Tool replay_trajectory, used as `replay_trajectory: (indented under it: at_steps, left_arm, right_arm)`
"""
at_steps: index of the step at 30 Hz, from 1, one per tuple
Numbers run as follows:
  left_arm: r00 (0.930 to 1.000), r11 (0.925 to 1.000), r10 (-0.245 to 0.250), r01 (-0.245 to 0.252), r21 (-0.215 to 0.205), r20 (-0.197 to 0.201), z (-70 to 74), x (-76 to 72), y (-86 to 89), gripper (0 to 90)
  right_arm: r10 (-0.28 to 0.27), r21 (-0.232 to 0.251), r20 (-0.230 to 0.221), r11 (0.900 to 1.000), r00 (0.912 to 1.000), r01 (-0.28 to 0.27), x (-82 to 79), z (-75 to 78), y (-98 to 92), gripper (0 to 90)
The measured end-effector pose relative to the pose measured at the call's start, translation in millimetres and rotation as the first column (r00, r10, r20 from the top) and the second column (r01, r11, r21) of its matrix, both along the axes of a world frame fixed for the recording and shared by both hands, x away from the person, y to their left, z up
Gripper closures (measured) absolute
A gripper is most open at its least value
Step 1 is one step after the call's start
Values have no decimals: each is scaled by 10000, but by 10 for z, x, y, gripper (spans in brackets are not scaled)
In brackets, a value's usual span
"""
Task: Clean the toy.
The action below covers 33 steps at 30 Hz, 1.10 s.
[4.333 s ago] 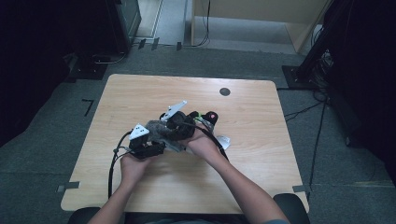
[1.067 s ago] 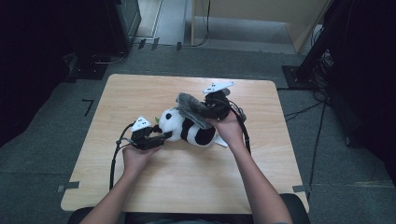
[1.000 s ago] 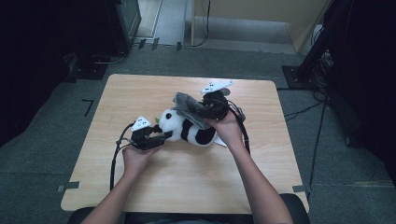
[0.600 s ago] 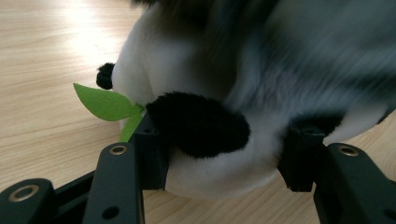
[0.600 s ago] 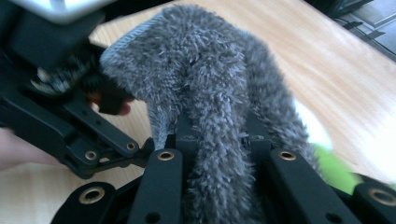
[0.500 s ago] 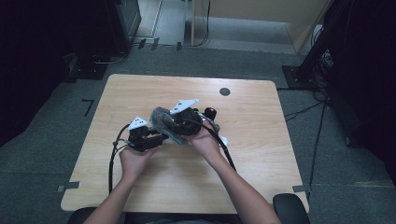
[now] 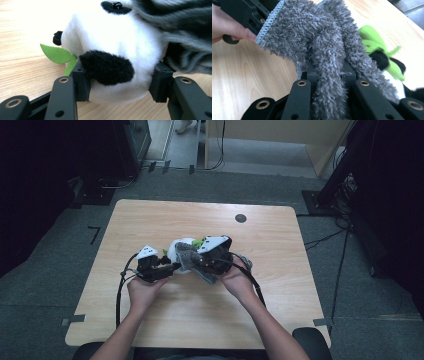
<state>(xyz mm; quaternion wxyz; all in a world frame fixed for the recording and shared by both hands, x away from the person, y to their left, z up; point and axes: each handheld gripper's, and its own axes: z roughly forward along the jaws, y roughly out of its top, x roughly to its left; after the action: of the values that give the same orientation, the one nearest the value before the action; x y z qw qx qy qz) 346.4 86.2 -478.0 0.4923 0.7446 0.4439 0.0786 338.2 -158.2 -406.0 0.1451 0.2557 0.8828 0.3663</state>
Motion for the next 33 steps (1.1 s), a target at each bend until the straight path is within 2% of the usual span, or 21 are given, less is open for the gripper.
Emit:
replay_trajectory:
  at_steps: [8,13,18,20,23,26,29,33]
  left_arm:
    - [9999,9999,-150,150,-65,1,-4,9,11,463]
    - [9998,9997,-221,220,-40,-15,-2,5,6,468]
    - [9997,9997,-222,221,-83,-41,-5,8,9,468]
    - [9997,9997,-251,250,-46,-35,-6,7,12,468]
    - [9996,9996,-277,278,80,-28,-3,0,11,468]
    - [9997,9997,-233,233,89,-36,-7,-7,11,468]
    - [9999,9999,-156,157,66,-63,0,-12,4,467]
    - [9999,10000,-72,72,31,-77,8,-11,9,465]
  right_arm:
    - [-338,131,101,9993,9994,337,-87,73,-296,765]
    - [-728,552,208,9959,9971,715,-120,150,-520,766]
    - [-971,842,261,9919,9949,946,-125,195,-658,766]
    - [-1126,949,380,9895,9929,1086,-117,215,-716,766]
    - [-1639,1158,507,9808,9852,1572,-102,249,-838,765]
    - [-2031,1488,220,9689,9789,1977,-71,267,-955,766]
    - [-2065,1755,-74,9630,9784,2046,-55,272,-991,767]
    - [-1867,1976,123,9635,9823,1806,-69,379,-869,768]
